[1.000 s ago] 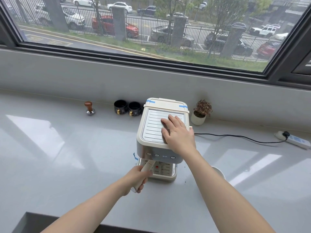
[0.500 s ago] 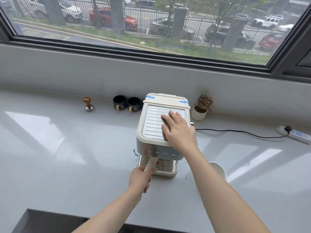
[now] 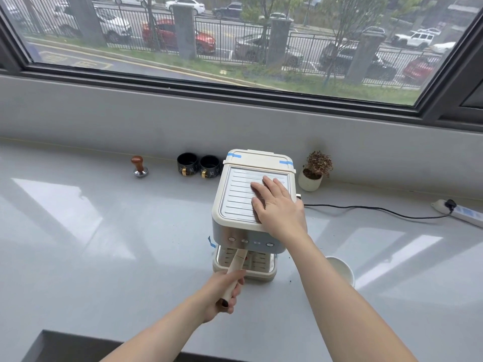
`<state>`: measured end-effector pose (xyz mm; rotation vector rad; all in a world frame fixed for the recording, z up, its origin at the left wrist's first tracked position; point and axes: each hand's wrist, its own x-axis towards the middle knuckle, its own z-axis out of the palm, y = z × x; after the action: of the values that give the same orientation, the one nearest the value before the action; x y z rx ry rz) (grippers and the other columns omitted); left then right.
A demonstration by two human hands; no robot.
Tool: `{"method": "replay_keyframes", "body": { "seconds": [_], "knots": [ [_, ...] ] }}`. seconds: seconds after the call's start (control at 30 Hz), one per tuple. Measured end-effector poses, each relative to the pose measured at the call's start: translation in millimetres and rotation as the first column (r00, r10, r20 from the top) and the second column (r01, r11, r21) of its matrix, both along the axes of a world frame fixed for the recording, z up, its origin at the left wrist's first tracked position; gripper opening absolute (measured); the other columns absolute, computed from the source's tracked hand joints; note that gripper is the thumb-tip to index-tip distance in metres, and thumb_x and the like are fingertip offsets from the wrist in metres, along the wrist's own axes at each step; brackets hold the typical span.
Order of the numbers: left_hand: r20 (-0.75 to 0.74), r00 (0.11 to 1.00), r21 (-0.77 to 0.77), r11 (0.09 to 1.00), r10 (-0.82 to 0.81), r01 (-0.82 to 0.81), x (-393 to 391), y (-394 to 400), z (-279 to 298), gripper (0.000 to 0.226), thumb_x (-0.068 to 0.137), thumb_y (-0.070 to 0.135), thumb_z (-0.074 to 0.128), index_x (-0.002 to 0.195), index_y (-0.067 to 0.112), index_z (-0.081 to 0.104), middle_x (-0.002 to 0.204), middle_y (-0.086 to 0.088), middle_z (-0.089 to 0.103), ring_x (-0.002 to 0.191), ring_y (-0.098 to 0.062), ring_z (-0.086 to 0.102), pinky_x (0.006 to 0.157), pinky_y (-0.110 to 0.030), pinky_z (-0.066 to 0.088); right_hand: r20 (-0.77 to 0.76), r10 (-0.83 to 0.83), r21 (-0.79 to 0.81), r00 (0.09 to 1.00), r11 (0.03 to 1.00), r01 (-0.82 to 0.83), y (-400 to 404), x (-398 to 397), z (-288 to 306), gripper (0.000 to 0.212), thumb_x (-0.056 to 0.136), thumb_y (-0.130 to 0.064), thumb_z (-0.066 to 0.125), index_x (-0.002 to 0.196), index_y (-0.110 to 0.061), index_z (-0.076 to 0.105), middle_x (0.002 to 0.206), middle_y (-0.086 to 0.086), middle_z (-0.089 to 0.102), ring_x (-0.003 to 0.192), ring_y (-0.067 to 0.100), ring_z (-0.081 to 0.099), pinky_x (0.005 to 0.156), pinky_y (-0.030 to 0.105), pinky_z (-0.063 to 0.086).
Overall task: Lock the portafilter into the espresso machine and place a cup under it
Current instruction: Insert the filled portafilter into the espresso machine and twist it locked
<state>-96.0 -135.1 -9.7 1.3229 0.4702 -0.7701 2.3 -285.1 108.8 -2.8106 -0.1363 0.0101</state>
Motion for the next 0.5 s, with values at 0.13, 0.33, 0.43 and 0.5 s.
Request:
{"method": "replay_keyframes", "body": {
  "seconds": [0.13,0.33,0.43,0.5],
  "knots": [
    [-0.042,0.997,-0.01,0.998,0.058,-0.059,-1.2,-4.5,-1.6,0.028,0.084,0.034,0.063,0.076,0.015,0.044,0.049,0.001,0.035,0.037,-0.013,0.025,0.042,-0.021,0.017,-0.001,0.003,0.006,1.0,1.0,-0.002,0.7,-1.3,1.2,0.045,0.097,-0.048,0.022,0.141,-0.05,0.027,0.16,-0.019,0.014,0.147,0.003,0.005,0.111,0.052,0.016],
    [-0.04,0.987,0.034,0.987,0.156,-0.155,-2.2,-12.0,-1.5,0.028,0.08,0.032,0.064,0.067,0.017,0.045,0.046,0.001,0.034,0.035,-0.014,0.022,0.042,-0.02,0.013,0.014,-0.003,0.006,1.0,1.0,0.003,0.5,-0.4,0.3,0.044,0.097,-0.048,0.023,0.141,-0.051,0.027,0.16,-0.02,0.015,0.147,0.002,0.006,0.11,0.052,0.019],
    [-0.055,0.981,0.039,0.982,0.184,-0.182,-0.3,-14.2,-3.1,0.028,0.079,0.032,0.063,0.064,0.017,0.044,0.044,0.002,0.033,0.033,-0.013,0.02,0.043,-0.02,0.01,0.02,-0.008,0.008,1.0,1.0,0.008,0.8,0.4,0.8,0.044,0.097,-0.047,0.024,0.14,-0.051,0.028,0.159,-0.02,0.016,0.147,0.002,0.006,0.11,0.051,0.018],
    [-0.066,0.978,0.039,0.98,0.199,-0.197,-0.5,-15.4,-5.4,0.028,0.078,0.032,0.064,0.064,0.017,0.044,0.044,0.002,0.033,0.033,-0.013,0.019,0.044,-0.022,0.009,0.021,-0.009,0.006,1.0,1.0,0.009,0.1,0.0,-0.2,0.043,0.097,-0.047,0.024,0.14,-0.051,0.028,0.159,-0.02,0.017,0.147,0.002,0.006,0.111,0.051,0.017]
  ]
}}
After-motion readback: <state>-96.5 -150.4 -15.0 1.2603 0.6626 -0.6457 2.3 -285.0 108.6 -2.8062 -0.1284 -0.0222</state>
